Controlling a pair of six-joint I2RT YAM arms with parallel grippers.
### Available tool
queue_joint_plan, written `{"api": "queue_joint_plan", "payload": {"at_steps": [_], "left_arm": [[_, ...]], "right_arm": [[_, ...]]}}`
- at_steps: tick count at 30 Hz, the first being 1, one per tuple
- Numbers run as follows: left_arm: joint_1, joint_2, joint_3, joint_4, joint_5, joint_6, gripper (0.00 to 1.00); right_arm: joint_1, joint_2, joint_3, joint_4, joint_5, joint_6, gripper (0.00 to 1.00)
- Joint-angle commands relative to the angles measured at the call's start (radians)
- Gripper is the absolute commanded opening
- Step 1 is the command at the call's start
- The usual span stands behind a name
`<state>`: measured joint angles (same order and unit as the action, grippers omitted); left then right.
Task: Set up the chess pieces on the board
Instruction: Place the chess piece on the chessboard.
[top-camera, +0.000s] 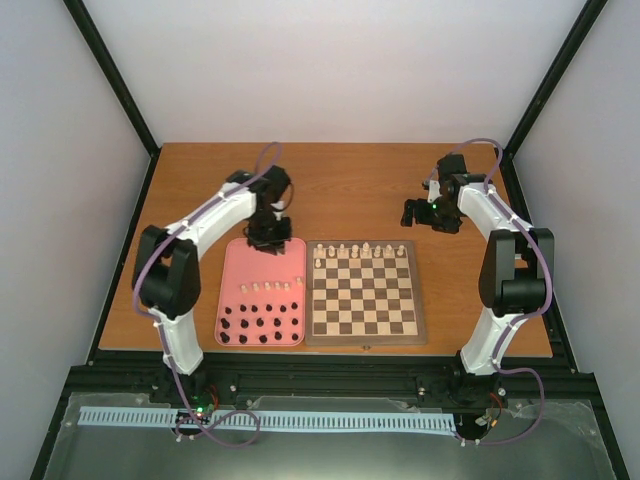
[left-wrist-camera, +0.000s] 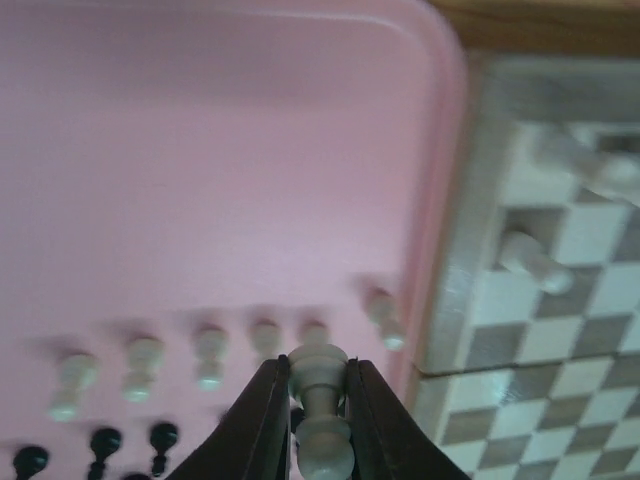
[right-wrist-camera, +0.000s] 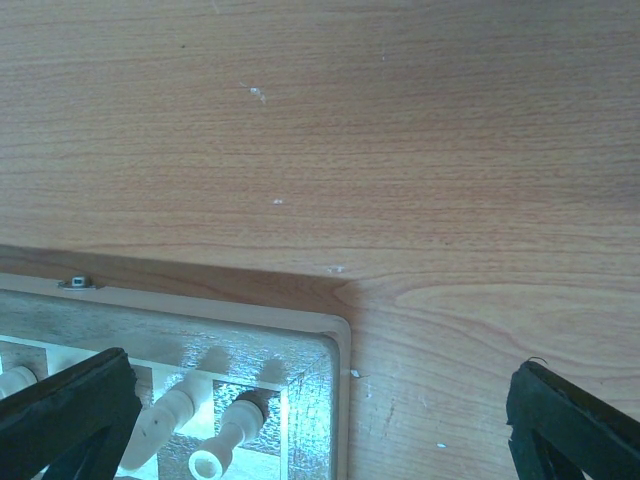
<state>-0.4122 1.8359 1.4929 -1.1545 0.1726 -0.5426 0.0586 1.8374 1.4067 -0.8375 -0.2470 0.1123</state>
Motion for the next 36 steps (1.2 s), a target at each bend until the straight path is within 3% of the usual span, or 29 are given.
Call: {"api": "queue_joint_plan", "payload": {"at_steps": [1, 21, 36], "left_arm": [[-0.128, 0.067, 0.166, -0.145, -0.037, 0.074, 0.09], [-0.365, 0.242, 0.475, -0.166, -0.147, 0.049, 0.08], [-0.401, 0.256, 0.431, -0.082, -0.174, 0.14, 0.09]], "right_arm": [[-0.006, -0.007, 0.014, -0.003, 0.001, -0.011, 1.0], [-0.006, -0.034, 0.005, 0.004, -0.006, -0.01, 1.0], [-0.006, -0.024, 0.008, 0.008, -0.009, -0.008, 1.0]]}}
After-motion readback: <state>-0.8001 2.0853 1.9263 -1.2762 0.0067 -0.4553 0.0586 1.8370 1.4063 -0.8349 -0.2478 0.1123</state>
